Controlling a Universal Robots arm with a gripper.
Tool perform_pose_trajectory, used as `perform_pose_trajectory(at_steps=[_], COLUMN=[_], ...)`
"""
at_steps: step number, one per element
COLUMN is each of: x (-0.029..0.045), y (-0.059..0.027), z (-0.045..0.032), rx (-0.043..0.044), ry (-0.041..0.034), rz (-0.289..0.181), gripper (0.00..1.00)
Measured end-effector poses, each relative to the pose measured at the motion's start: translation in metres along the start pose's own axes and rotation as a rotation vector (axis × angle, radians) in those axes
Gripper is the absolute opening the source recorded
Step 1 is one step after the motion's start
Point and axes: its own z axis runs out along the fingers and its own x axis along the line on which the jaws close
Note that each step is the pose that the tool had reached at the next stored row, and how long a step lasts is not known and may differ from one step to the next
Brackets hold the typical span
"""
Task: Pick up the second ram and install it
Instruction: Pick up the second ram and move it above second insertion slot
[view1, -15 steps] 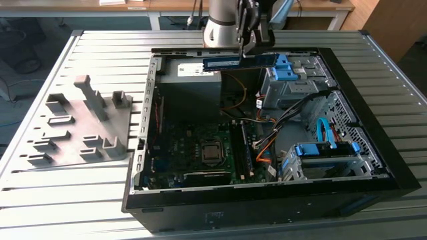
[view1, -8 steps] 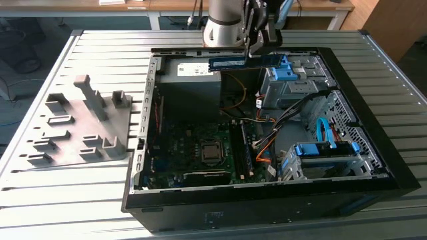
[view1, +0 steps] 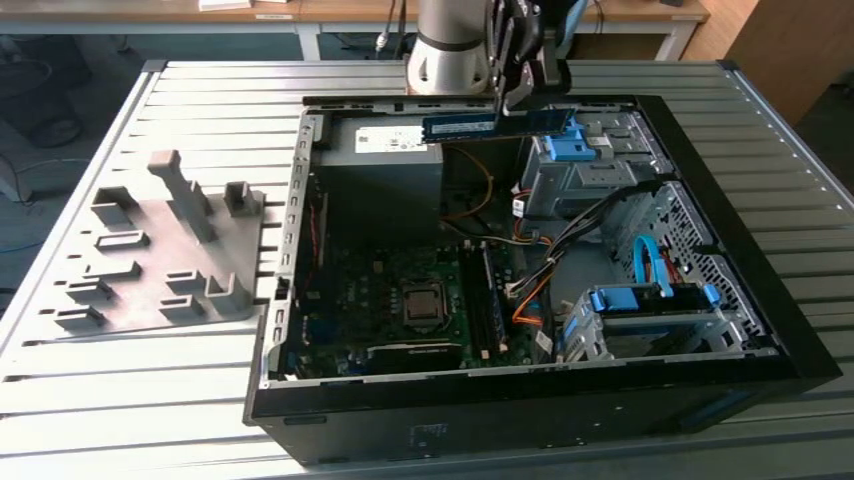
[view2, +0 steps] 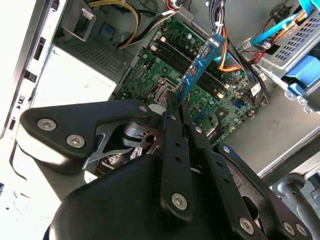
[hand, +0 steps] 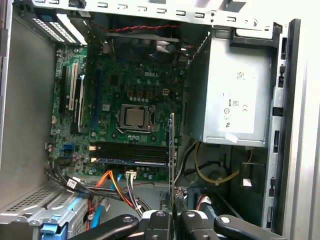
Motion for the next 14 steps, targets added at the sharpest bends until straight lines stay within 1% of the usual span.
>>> perform_pose_trajectory(at_steps=[3, 6, 11, 14], x=[0.0069, 0.0131, 0.0169, 0.0267], y=[0.0013, 0.0025, 0.0032, 0.0042], z=[0.0015, 0.0064, 0.0152, 0.0185], rx=[0.0, 0.001, 0.0136, 0.0137], ry=[0.0002, 0.0, 0.0009, 0.0018], rz=[0.0, 0.003, 0.038, 0.039], gripper=[0.14, 0.14, 0.14, 0.14])
